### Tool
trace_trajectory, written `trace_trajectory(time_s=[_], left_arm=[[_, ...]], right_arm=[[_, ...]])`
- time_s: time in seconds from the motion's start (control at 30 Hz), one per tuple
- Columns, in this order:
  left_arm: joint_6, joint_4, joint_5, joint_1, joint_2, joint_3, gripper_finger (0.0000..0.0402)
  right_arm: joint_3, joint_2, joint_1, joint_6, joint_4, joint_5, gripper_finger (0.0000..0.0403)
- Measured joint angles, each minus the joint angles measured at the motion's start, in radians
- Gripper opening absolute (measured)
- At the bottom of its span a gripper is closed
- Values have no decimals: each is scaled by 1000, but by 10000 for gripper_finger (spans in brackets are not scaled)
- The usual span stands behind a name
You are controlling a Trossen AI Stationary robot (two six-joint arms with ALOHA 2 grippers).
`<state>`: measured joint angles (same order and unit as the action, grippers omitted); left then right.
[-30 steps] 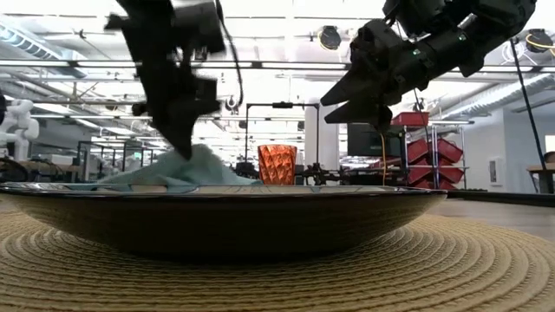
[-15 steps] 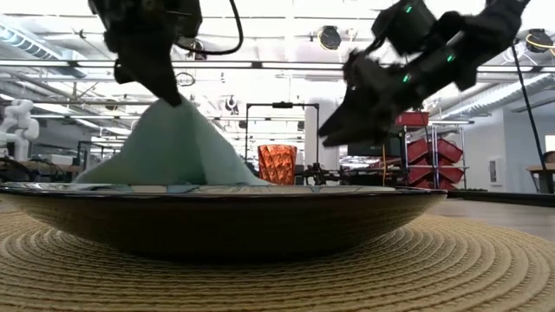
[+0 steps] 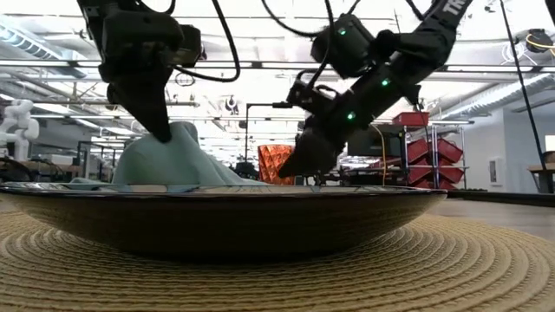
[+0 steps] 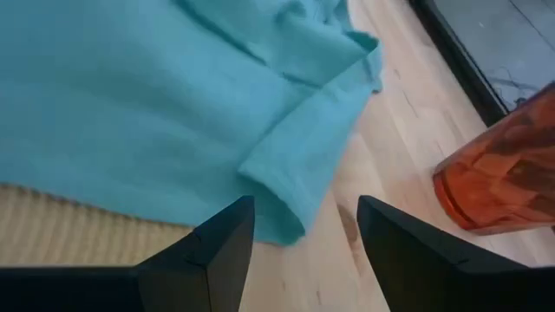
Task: Set table place
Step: Fold the blue table napkin
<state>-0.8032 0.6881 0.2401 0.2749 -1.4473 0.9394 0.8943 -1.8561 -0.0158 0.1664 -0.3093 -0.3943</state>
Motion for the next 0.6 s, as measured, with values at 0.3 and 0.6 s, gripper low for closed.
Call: trace_trajectory(time_s=[0.3, 0.6], left_arm=[[25, 0, 16, 0, 0, 0, 0], [25, -1, 23, 0, 0, 0, 0]], right_arm=[[29, -90, 15, 91, -10, -63, 199], [29, -104, 2, 111, -64, -81, 198]])
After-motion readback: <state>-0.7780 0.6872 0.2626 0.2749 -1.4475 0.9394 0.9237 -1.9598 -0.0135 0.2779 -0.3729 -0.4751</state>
